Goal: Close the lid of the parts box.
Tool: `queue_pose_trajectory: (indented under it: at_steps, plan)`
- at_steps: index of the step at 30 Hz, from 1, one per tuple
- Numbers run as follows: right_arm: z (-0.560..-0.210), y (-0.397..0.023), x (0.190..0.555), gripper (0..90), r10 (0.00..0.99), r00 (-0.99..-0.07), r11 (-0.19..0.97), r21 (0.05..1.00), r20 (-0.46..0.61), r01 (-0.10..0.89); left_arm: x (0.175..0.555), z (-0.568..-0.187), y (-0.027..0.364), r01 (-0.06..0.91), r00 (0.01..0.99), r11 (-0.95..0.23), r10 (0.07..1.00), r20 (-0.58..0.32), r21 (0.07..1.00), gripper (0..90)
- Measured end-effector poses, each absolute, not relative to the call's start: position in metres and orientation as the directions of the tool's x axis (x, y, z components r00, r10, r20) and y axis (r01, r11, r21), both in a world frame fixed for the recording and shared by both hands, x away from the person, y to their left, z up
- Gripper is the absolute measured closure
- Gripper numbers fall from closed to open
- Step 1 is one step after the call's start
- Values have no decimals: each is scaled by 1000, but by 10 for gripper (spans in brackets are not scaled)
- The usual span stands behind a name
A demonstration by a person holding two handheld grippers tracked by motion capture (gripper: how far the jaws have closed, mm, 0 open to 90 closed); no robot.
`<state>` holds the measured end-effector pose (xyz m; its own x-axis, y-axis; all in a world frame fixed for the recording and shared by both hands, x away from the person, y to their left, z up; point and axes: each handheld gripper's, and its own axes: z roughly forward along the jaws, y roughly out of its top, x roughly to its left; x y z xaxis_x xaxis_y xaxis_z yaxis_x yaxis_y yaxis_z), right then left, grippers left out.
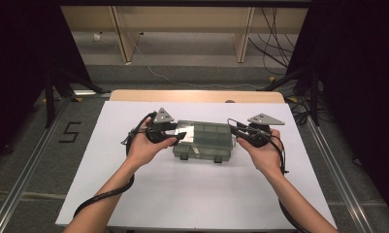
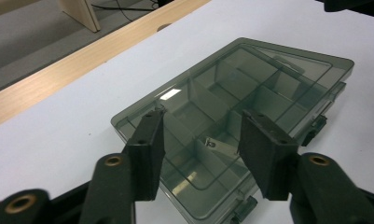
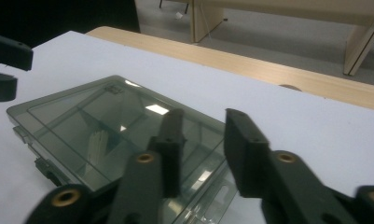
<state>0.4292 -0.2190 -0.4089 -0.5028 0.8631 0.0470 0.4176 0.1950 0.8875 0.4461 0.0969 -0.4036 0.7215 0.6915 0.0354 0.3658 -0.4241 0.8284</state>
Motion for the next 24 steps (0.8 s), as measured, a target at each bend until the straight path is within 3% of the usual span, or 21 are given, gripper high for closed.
queue_pose_trajectory:
  at_steps: [5,13,24]
  plan:
    - [-407,-215,424,889,849,-528,230,879,29,417,444,-401,94,377,715,-409,698,20,831,626]
    - [-410,-206,422,900,821,-569,253,873,33,416,440,-404,88,358,717,-454,693,71,816,879]
    - [-415,-195,416,900,794,-606,285,851,49,442,437,-409,85,405,704,-449,709,42,796,895]
